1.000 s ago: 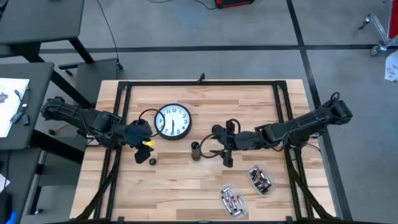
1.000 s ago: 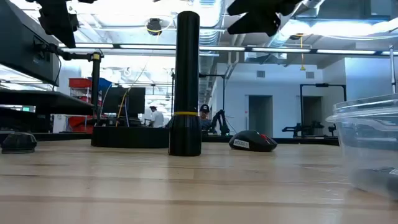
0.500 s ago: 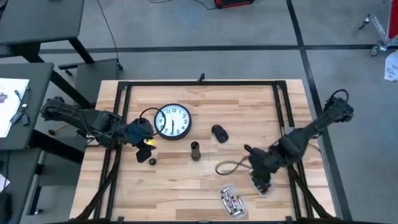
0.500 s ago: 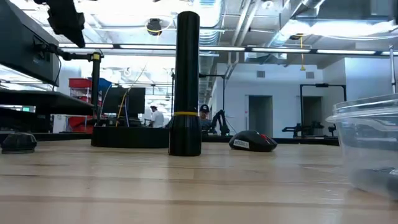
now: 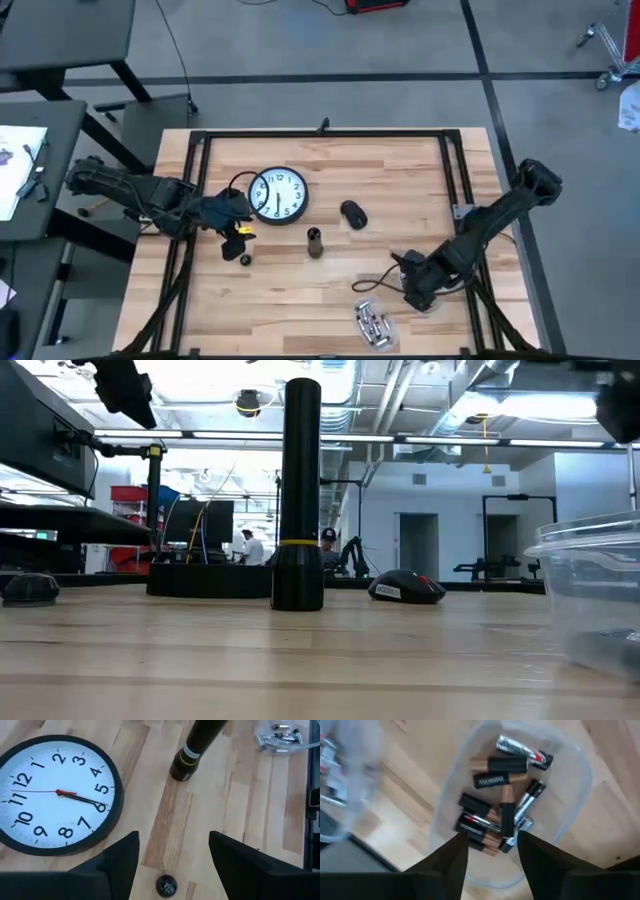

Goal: Insert battery
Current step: Insert the brown battery into the black flashlight battery compartment

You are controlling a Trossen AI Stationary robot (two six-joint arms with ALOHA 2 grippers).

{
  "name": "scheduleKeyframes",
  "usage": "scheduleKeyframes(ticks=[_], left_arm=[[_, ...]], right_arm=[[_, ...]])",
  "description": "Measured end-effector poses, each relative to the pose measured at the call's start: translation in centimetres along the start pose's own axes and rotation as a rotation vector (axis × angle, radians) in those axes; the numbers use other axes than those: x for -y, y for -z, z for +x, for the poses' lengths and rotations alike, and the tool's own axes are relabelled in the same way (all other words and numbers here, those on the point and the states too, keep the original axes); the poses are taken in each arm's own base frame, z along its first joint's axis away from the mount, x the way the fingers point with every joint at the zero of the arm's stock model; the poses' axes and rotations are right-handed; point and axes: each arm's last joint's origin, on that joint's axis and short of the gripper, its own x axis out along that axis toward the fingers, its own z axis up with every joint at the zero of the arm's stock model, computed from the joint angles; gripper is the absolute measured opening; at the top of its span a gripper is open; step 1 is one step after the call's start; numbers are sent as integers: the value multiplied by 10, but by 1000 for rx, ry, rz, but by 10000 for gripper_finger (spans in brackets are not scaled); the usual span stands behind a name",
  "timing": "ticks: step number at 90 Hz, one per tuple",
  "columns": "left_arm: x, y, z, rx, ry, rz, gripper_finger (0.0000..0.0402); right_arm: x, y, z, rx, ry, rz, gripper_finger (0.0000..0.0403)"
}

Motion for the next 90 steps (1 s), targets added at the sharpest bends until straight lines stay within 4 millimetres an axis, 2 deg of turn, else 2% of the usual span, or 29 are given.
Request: scheduleKeyframes(ticks=[22,33,52,61,74,90], left_arm=[[0,0,0,0,1,0,221],[0,0,0,0,2,-1,221],[0,0,0,0,2,-2,221],[0,0,0,0,2,-2,221],[0,0,0,0,1,-2,221],[0,0,0,1,2,-2,221]], right_arm=[[-4,-8,28,-30,112,-19,143],[-7,-7,40,-108,137,-50,143],[-9,-4,50,-174,160,-65,139],[-8,-4,52,-188,170,-73,113],[-9,-4,53,-180,162,-109,33],[-8,-3,44,-175,136,-119,30]])
